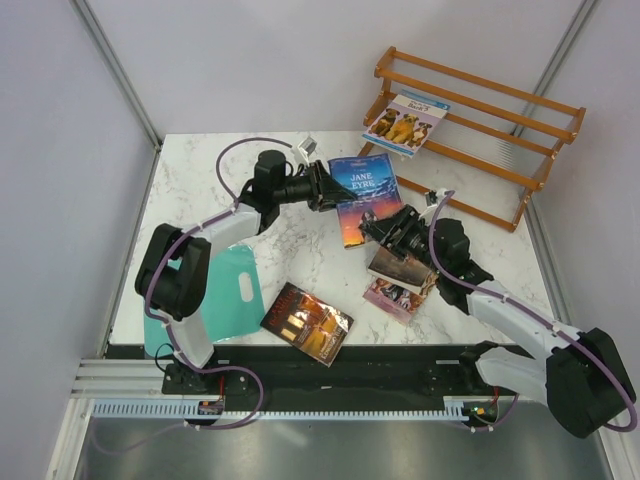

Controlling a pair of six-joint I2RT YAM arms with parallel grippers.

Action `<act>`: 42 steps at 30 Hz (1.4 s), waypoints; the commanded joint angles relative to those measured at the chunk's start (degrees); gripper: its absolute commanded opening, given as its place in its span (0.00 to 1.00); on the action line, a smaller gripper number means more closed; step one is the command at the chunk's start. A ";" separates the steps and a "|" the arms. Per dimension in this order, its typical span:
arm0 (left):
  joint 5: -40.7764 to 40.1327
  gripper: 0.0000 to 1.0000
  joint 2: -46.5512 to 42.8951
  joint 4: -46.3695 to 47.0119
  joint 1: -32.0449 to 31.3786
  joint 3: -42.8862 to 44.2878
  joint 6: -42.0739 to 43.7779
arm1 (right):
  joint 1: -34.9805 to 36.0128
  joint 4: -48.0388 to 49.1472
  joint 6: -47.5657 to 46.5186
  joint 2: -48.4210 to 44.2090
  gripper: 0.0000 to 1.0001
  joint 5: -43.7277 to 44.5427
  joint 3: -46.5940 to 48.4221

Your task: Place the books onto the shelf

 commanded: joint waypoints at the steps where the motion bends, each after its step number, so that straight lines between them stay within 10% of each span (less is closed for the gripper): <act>1: 5.98 0.02 -0.61 11.71 1.44 -0.16 0.29 | -1.93 9.86 0.12 1.89 0.53 -0.22 2.05; 5: 4.05 0.02 -2.89 9.26 1.79 -0.33 1.60 | -3.16 19.46 7.06 0.76 0.79 0.12 -5.49; 17: 4.92 0.02 -2.81 11.09 2.23 -0.68 0.29 | -5.45 20.97 10.14 -1.01 0.62 1.71 -6.93; 26: 3.95 0.02 -2.19 13.20 1.35 -0.68 -1.20 | -5.45 27.48 13.22 6.38 0.71 -2.51 -5.69; 42: 3.95 0.02 -0.96 14.69 1.61 10.13 -8.14 | -5.45 8.15 9.18 -5.40 0.87 1.36 -8.42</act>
